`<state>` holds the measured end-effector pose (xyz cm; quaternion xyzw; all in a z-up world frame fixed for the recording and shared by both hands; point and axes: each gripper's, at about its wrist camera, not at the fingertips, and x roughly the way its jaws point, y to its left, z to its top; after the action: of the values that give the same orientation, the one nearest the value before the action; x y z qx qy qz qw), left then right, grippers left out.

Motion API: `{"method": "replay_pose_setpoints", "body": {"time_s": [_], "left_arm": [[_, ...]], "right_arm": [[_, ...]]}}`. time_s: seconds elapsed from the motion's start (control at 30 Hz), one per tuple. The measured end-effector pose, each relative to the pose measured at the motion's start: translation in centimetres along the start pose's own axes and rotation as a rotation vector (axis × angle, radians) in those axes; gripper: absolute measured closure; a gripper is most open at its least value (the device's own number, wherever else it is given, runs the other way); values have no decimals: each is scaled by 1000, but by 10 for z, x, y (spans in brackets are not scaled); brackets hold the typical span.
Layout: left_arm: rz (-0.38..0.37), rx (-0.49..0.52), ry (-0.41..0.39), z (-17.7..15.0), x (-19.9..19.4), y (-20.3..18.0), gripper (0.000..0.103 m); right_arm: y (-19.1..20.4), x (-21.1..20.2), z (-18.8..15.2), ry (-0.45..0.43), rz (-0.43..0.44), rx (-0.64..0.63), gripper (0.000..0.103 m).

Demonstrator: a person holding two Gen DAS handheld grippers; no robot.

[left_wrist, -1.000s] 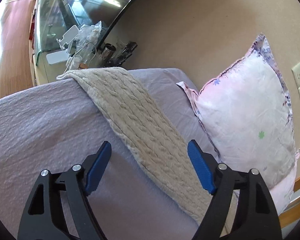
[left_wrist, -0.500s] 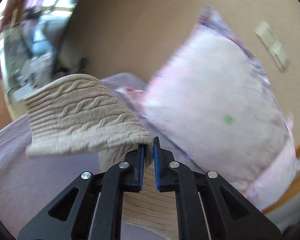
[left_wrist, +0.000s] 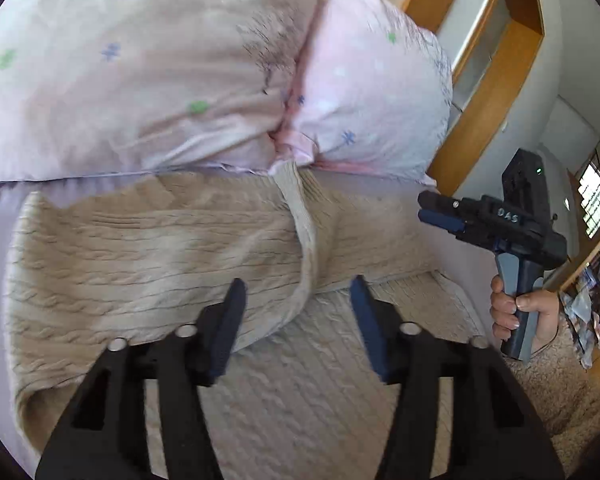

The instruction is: Fold small clothes

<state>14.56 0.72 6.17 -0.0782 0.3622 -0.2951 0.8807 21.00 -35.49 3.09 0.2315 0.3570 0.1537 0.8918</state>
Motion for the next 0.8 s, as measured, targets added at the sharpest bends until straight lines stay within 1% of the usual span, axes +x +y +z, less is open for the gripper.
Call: {"method": "replay_pose_setpoints", "body": {"time_s": [0.1,0.17,0.2,0.27,0.33,0.43,0.47,0.5,0.53,0.6,0.67,0.73,0.77,0.8], "left_arm": [[147,-37,-40,-12,-38,25,34],[237,-77,-47,-26,-59,41,31],[262,-107,-39,-33,-69,49,30],[282,-167,-26,-43,-81,62,29],[292,-215,-8,-54,-89,74,28],[296,-257,7,-71,-95,82,27],[292,-264,12,-76,-95,83,26],[289,-267,19,-80,-96,84,26],[285,-267,27,-83,-95,84,26],[280,-271,34,-89,-94,85,26],[259,-276,25,-92,-92,85,26],[243,-265,10,-96,-93,84,26],[233,-264,2,-98,-94,83,26],[219,-266,-5,-100,-94,83,26]], "right_arm": [[5,20,4,60,7,20,47],[24,35,6,85,-4,-18,47],[37,43,7,98,3,-39,46],[62,62,9,124,-2,-85,46],[85,84,12,146,-28,-130,46],[108,122,10,176,-134,-200,46],[111,133,9,191,-166,-223,54],[111,141,7,201,-207,-238,73],[108,143,7,195,-238,-243,96],[94,119,9,117,-209,-184,97],[76,70,10,-18,-171,-118,97],[52,20,-1,-127,-168,-36,97],[39,3,-9,-149,-188,6,95],[23,-10,-18,-151,-207,51,91]]}}
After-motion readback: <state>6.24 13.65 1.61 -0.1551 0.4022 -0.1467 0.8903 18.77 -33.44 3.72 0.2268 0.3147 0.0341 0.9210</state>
